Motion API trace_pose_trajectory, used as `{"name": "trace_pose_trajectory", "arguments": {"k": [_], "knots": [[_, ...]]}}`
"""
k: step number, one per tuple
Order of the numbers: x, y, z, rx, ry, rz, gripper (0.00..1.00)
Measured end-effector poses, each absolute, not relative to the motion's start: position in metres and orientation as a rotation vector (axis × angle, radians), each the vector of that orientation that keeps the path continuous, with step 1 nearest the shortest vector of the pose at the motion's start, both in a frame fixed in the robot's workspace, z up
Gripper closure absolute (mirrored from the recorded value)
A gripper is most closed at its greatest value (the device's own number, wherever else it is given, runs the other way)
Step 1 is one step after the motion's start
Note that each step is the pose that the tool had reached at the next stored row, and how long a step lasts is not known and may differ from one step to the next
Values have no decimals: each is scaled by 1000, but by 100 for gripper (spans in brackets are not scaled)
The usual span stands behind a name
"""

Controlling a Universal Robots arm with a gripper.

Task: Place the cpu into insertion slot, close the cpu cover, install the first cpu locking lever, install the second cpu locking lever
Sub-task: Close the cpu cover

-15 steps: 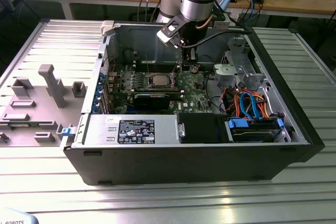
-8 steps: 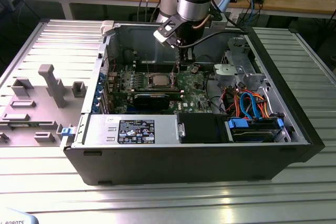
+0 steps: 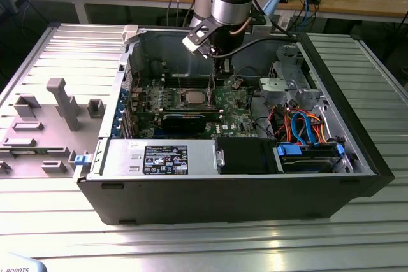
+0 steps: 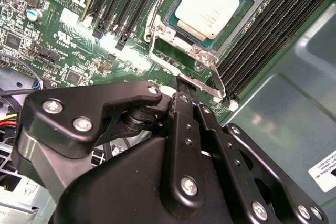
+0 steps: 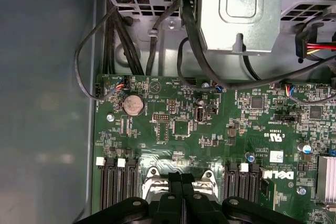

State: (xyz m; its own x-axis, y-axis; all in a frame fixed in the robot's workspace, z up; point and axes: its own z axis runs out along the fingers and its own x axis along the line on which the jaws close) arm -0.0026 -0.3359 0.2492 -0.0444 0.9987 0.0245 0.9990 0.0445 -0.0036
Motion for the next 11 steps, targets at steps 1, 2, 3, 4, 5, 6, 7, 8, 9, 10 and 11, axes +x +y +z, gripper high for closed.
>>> {"name": "trace_pose_trajectory", "arguments": {"k": [1,2,3,4,5,6,7,8,9,10,11], "knots": [[-3,-336,249,-2157,-2256,-22,89],[-4,-336,249,-2157,-2256,-22,89],[-5,-336,249,-2158,-2256,-22,89],[-5,-336,249,-2158,-2256,-22,89],[-7,-336,249,-2157,-2256,-22,89],[-7,-336,249,-2157,-2256,-22,89],[-8,-336,249,-2157,-2256,-23,89],[-9,-336,249,-2157,-2256,-22,89],[-9,-336,249,-2157,-2256,-22,89],[-9,-336,249,-2157,-2256,-22,89],[-9,-336,249,-2157,-2256,-22,89]]}}
